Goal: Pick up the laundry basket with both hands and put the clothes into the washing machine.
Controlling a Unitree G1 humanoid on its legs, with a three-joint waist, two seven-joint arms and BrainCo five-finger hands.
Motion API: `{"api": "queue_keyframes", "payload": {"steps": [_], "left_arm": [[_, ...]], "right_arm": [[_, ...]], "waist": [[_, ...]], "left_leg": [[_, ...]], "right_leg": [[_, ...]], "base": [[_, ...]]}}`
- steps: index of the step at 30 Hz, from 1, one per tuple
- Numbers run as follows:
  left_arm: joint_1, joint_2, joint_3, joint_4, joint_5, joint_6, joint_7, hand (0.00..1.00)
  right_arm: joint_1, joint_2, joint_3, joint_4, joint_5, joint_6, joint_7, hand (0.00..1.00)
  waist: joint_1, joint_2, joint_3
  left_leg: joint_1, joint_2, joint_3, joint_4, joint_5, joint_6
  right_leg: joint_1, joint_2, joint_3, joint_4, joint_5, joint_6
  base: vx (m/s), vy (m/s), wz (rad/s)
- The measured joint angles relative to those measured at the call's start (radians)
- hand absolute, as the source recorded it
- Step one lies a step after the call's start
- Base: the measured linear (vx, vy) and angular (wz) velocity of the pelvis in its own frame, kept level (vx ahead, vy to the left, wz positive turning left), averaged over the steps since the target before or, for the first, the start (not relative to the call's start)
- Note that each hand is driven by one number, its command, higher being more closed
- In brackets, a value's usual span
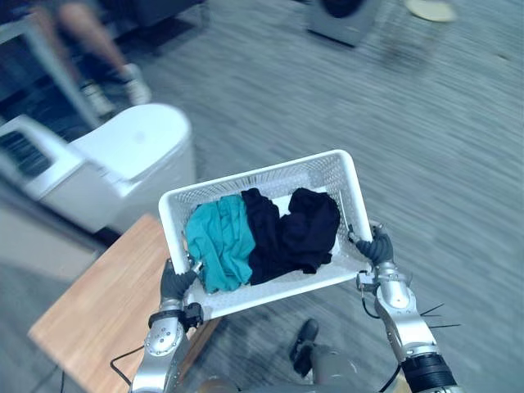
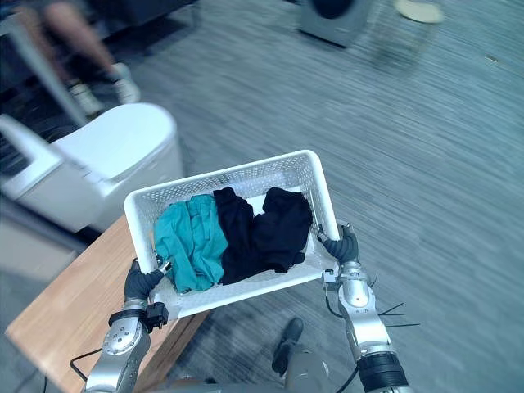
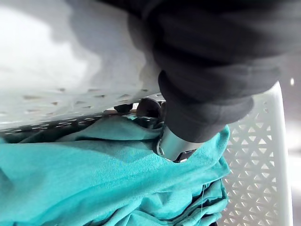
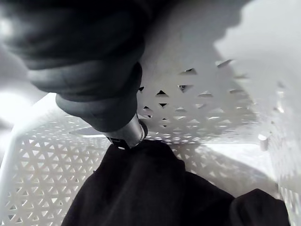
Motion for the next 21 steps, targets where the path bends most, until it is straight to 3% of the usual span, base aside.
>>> {"api": "queue_keyframes", "payload": {"steps": [1, 2, 3, 4, 5, 6, 7, 8, 9, 11, 12, 13, 14, 15, 16, 17, 19, 20, 21], "left_arm": [[-0.001, -0.001, 0.0, 0.0, 0.0, 0.014, 0.0, 1.0], [0.001, -0.006, -0.001, 0.0, 0.0, 0.024, 0.0, 1.0], [0.004, -0.013, -0.001, 0.0, -0.001, 0.025, 0.0, 1.0], [0.007, -0.021, -0.001, 0.002, -0.005, 0.026, 0.0, 1.0], [0.026, -0.034, -0.002, 0.002, -0.022, 0.027, 0.0, 1.0], [0.028, -0.039, -0.004, 0.002, -0.028, 0.026, 0.0, 1.0], [0.035, -0.055, -0.004, 0.002, -0.029, 0.025, 0.0, 1.0], [0.043, -0.061, -0.004, 0.002, -0.029, 0.025, -0.001, 1.0], [0.062, -0.068, -0.003, 0.002, -0.029, 0.023, -0.001, 1.0], [0.085, -0.069, -0.003, 0.002, -0.029, 0.018, -0.002, 1.0], [0.086, -0.072, -0.003, 0.002, -0.029, 0.018, -0.004, 1.0], [0.088, -0.076, -0.003, 0.001, -0.028, 0.018, -0.005, 1.0], [0.106, -0.075, 0.0, -0.002, -0.027, 0.019, -0.005, 1.0], [0.106, -0.073, -0.001, -0.008, -0.027, 0.02, -0.01, 1.0], [0.094, -0.088, 0.001, -0.022, -0.025, 0.023, -0.022, 1.0], [0.093, -0.101, 0.004, -0.021, -0.018, 0.028, -0.022, 1.0], [0.106, -0.109, 0.009, -0.018, -0.018, 0.036, -0.022, 1.0], [0.11, -0.099, 0.008, -0.014, -0.018, 0.045, -0.022, 1.0], [0.109, -0.088, 0.008, -0.013, -0.017, 0.053, -0.022, 1.0]], "right_arm": [[0.006, 0.0, 0.0, 0.005, 0.0, 0.0, 0.0, 1.0], [0.013, -0.006, 0.001, 0.007, 0.001, 0.003, 0.0, 1.0], [0.012, -0.01, 0.001, 0.007, 0.001, 0.003, 0.0, 1.0], [0.013, -0.015, 0.001, 0.007, 0.001, 0.005, 0.0, 1.0], [0.012, -0.023, 0.004, 0.006, 0.001, 0.007, 0.001, 1.0], [0.013, -0.03, 0.004, 0.006, 0.001, 0.008, 0.001, 1.0], [0.013, -0.041, 0.006, 0.006, 0.002, 0.009, 0.001, 1.0], [0.013, -0.044, 0.007, 0.006, 0.001, 0.011, 0.002, 1.0], [0.013, -0.052, 0.018, 0.006, 0.0, 0.013, 0.006, 1.0], [0.013, -0.062, 0.032, 0.006, -0.008, 0.014, 0.024, 1.0], [0.013, -0.067, 0.033, 0.006, -0.009, 0.014, 0.025, 1.0], [0.014, -0.069, 0.033, 0.007, -0.009, 0.014, 0.025, 1.0], [0.017, -0.063, 0.042, 0.006, -0.01, 0.021, 0.024, 1.0], [0.016, -0.068, 0.042, 0.003, -0.016, 0.022, 0.023, 1.0], [0.014, -0.08, 0.032, 0.0, -0.016, 0.022, 0.023, 1.0], [0.014, -0.079, 0.028, 0.004, -0.016, 0.022, 0.022, 1.0], [0.014, -0.072, 0.027, 0.01, -0.025, 0.022, 0.023, 1.0], [0.015, -0.055, 0.027, 0.034, -0.038, 0.022, 0.025, 1.0], [0.015, -0.042, 0.025, 0.053, -0.04, 0.023, 0.025, 1.0]], "waist": [[-0.002, -0.001, -0.001], [-0.004, 0.003, -0.002], [0.001, 0.014, -0.003], [0.007, 0.029, -0.002], [0.031, 0.04, -0.002], [0.046, 0.041, -0.002], [0.06, 0.041, -0.001], [0.067, 0.042, -0.001], [0.094, 0.043, 0.0], [0.128, 0.054, 0.005], [0.132, 0.068, 0.006], [0.134, 0.084, 0.006], [0.151, 0.076, -0.005], [0.144, 0.058, -0.015], [0.129, 0.049, -0.017], [0.129, 0.045, -0.019], [0.134, 0.039, -0.02], [0.128, 0.035, -0.018], [0.125, 0.032, -0.017]], "left_leg": [[0.015, 0.046, 0.004, 0.093, -0.011, -0.005], [0.009, 0.114, -0.006, 0.246, -0.011, 0.014], [-0.003, 0.16, -0.022, 0.342, -0.006, 0.076], [-0.042, 0.227, -0.093, 0.497, 0.04, 0.216], [-0.142, 0.215, -0.341, 0.674, 0.098, 0.23], [-0.193, 0.163, -0.448, 0.713, 0.063, 0.175], [-0.29, 0.07, -0.582, 0.738, 0.013, 0.129], [-0.331, 0.034, -0.622, 0.73, -0.007, 0.129], [-0.397, -0.017, -0.658, 0.672, -0.034, 0.131], [-0.472, -0.064, -0.686, 0.464, -0.025, 0.107], [-0.495, -0.081, -0.703, 0.29, 0.008, 0.054], [-0.5, -0.086, -0.7, 0.152, 0.097, 0.034], [-0.47, -0.113, -0.687, 0.103, 0.175, 0.079], [-0.476, -0.138, -0.683, 0.106, 0.164, 0.097], [-0.486, -0.168, -0.686, 0.123, 0.13, 0.153], [-0.474, -0.181, -0.686, 0.133, 0.114, 0.183], [-0.441, -0.206, -0.668, 0.153, 0.068, 0.204], [-0.391, -0.236, -0.652, 0.164, 0.045, 0.216], [-0.35, -0.251, -0.659, 0.151, 0.034, 0.227]], "right_leg": [[-0.016, 0.025, 0.068, 0.04, -0.003, 0.023], [-0.014, 0.062, 0.119, 0.062, -0.005, 0.023], [-0.009, 0.087, 0.147, 0.07, -0.017, 0.016], [0.013, 0.138, 0.186, 0.064, -0.029, 0.006], [0.052, 0.195, 0.271, 0.04, -0.04, -0.002], [0.063, 0.207, 0.308, 0.032, -0.042, -0.002], [0.09, 0.217, 0.361, 0.006, -0.044, -0.003], [0.108, 0.219, 0.384, -0.011, -0.043, -0.003], [0.149, 0.219, 0.416, -0.048, -0.044, -0.002], [0.221, 0.218, 0.457, -0.122, -0.039, 0.02], [0.251, 0.221, 0.472, -0.157, -0.035, 0.044], [0.274, 0.228, 0.485, -0.182, -0.035, 0.062], [0.317, 0.224, 0.534, -0.225, -0.038, 0.095], [0.321, 0.196, 0.549, -0.249, -0.038, 0.115], [0.317, 0.167, 0.539, -0.23, -0.071, 0.151], [0.301, 0.146, 0.538, -0.164, -0.107, 0.184], [0.231, 0.099, 0.565, 0.062, -0.211, 0.277], [0.145, 0.053, 0.606, 0.358, -0.253, 0.386], [0.103, 0.034, 0.616, 0.498, -0.233, 0.389]], "base": [[0.25, -0.242, -1.73], [0.27, -0.233, -1.7], [0.31, -0.183, -1.55], [0.29, -0.134, -1.92], [0.29, -0.086, -1.98], [0.28, 0.007, -2.09], [0.32, 0.087, -1.36], [0.41, 0.124, -1.61], [0.43, 0.155, -1.63], [0.35, 0.175, -1.53], [0.34, 0.225, -0.94], [0.5, 0.259, -1.04], [0.48, 0.24, -0.67], [0.55, 0.271, -0.17], [0.51, 0.306, 0.39], [0.51, 0.288, 0.41], [0.51, 0.239, 0.18], [0.5, 0.219, 0.36], [0.52, 0.174, 0.46]]}}
